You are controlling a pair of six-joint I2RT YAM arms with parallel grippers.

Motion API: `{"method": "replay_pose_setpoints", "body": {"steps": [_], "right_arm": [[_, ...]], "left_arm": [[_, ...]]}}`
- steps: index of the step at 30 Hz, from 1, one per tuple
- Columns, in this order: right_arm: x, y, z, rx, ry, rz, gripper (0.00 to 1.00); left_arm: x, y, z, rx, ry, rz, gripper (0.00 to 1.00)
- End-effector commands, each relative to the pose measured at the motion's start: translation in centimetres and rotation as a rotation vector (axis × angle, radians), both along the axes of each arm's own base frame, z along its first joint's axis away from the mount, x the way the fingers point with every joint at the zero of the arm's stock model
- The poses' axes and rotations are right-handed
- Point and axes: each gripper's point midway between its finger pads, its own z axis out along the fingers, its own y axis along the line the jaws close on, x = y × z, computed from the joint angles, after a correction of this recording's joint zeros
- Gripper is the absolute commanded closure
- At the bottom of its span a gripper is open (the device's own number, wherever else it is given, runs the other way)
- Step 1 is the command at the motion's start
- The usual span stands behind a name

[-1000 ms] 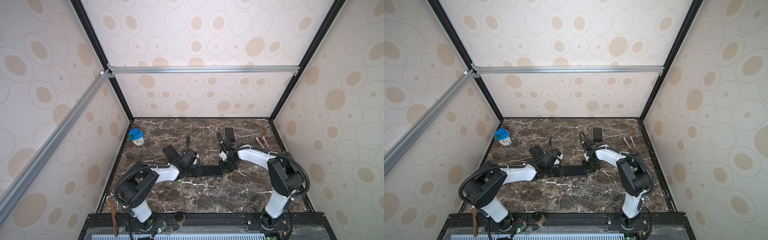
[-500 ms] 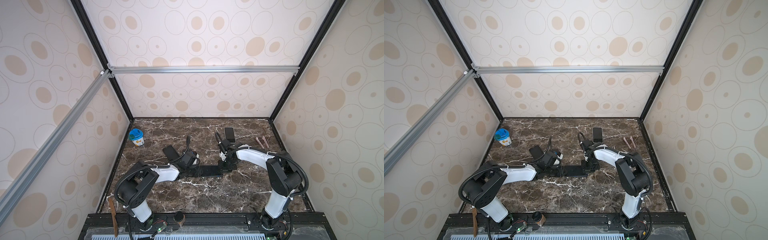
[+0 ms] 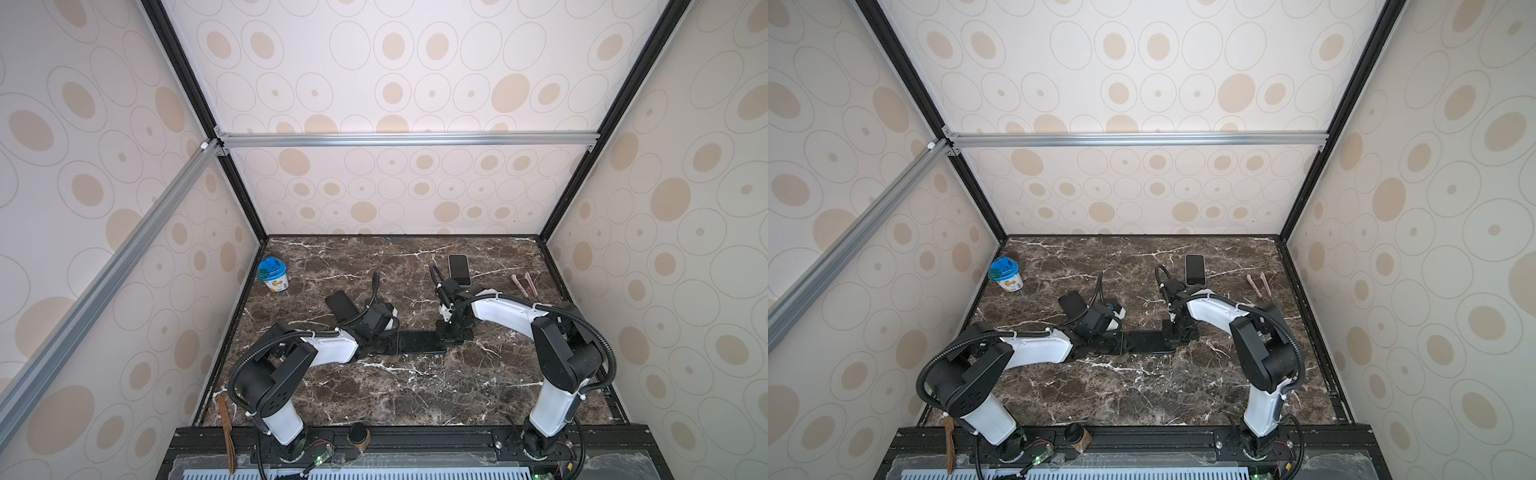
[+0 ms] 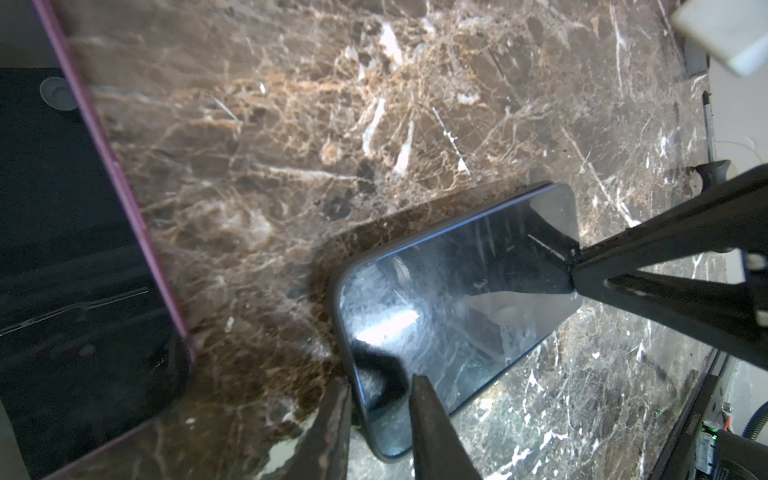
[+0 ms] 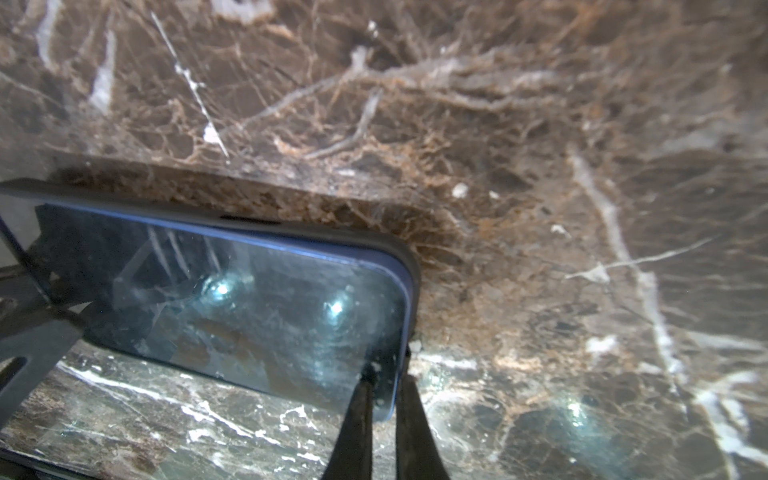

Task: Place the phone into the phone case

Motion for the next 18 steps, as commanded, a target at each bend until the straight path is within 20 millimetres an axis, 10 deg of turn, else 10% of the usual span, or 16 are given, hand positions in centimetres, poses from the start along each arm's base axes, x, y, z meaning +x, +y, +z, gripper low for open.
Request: {"method": "replay_pose_setpoints", "body": {"steps": [1, 12, 18], "right_arm": [[-7.2, -2.0, -13.8, -0.155, 0.201, 0.083, 0.90], [-6.8, -1.8, -13.1, -0.151, 0.177, 0.094, 0.89], [-4.9, -1.2, -9.5, -0.138, 0.104, 0.141, 0.89]], "left_arm": [[-2.7, 1.9, -2.7, 0.092, 0.103, -0.002, 0.73], [-2.6, 1.9, -2.6, 0.094, 0.100, 0.004, 0.73], [-2.1, 2.1, -1.8, 0.096, 0.075, 0.020, 0.73]]}}
